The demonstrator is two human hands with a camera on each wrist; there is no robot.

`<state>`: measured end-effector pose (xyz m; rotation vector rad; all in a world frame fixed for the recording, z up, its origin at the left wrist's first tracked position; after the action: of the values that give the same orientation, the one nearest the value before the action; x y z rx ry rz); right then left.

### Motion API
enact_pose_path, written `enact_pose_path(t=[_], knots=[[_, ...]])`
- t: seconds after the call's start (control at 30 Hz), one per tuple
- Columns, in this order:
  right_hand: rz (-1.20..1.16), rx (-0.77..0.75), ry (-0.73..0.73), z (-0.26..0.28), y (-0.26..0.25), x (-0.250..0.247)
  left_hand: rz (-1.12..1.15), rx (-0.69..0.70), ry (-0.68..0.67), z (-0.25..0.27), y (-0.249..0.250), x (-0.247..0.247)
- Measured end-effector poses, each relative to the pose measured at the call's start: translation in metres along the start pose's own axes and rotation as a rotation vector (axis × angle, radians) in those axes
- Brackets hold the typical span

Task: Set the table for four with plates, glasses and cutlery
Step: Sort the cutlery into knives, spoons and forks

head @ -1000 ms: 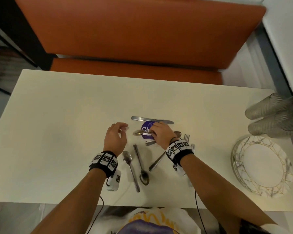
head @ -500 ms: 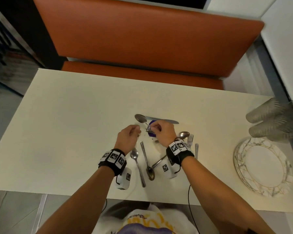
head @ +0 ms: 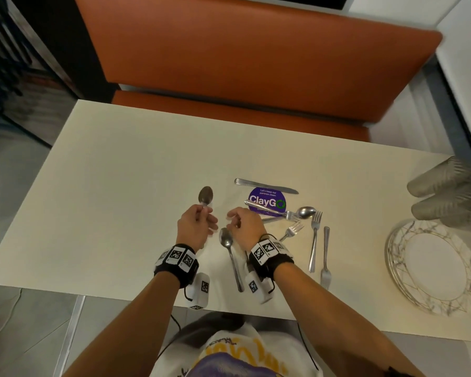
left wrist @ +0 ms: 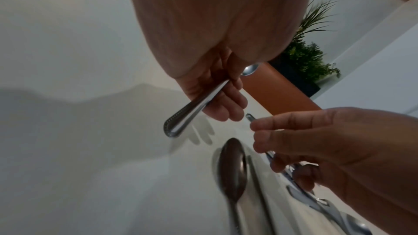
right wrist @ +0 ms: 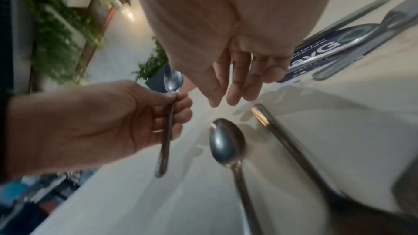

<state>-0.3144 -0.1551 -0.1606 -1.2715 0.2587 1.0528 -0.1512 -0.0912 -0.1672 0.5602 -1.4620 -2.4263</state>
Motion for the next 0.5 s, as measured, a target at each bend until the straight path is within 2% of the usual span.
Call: enact_pose_path(t=[0.13,0.23,0.37,0.5], knots=[[0.301,-0.015,-0.09,0.003,0.0,0.022,-0.025,-0.05,-0.003,0.006,-0.019,-0.009],[0.377,-0.031,-0.115,0.005,-0.005,0.028,-0.022,-0.064,-0.013,0.008,-0.024,-0.012],[0.245,-0.02,-0.108,0.002,-0.01,0.023,-0.01,-0.083,-0.039,0.011,-0.016,-0.009],[-0.006,-0.017,-0.008,-0.008,-0.026,-0.011,0.06,-0.085,-0.081,0.011,-0.006,0.004]])
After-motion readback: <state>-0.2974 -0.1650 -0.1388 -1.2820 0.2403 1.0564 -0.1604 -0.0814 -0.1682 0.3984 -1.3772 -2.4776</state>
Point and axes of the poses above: each hand's wrist, its own z-axis away from the middle knuckle, its own x-axis out of the palm, y = z × x, the point moved 10 cm from there along -z, towards the middle knuckle, and after that the axes turned 2 degrees about z, right-handed, at the moved point
